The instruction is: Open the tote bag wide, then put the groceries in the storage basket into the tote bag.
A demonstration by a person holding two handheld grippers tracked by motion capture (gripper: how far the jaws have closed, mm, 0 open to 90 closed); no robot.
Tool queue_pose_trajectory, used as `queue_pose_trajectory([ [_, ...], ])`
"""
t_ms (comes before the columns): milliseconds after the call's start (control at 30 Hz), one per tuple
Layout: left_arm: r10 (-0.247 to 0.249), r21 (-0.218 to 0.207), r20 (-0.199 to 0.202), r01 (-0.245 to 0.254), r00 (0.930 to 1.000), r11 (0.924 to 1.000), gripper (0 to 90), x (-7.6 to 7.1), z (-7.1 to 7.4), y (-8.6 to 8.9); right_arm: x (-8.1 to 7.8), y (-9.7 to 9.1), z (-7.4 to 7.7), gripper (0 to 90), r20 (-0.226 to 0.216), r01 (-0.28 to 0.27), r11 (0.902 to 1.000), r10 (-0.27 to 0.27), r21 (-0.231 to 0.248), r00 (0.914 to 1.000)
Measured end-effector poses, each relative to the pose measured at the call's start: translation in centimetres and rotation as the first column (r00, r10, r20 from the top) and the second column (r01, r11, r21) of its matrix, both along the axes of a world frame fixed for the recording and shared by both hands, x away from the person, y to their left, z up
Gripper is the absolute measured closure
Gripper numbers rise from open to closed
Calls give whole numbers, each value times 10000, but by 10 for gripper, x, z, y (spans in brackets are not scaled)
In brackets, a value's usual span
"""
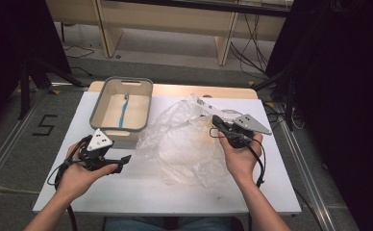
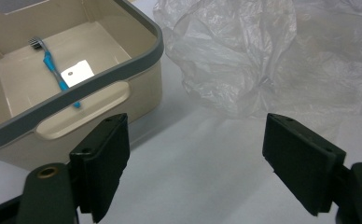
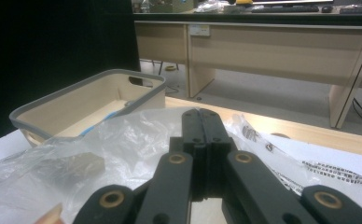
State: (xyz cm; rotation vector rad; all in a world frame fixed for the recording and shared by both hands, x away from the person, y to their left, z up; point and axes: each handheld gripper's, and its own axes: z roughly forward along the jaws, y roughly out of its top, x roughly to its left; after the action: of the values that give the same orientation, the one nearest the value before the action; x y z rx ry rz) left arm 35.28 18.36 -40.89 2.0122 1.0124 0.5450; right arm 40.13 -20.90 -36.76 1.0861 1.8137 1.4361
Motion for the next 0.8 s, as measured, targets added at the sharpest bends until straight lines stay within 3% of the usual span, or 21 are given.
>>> queue_pose_trajectory([
  [800,374,-281,325,-365,9988,9989,228,14,13,8,1,1,-4,900,-146,15,10000,-16,-70,9999],
])
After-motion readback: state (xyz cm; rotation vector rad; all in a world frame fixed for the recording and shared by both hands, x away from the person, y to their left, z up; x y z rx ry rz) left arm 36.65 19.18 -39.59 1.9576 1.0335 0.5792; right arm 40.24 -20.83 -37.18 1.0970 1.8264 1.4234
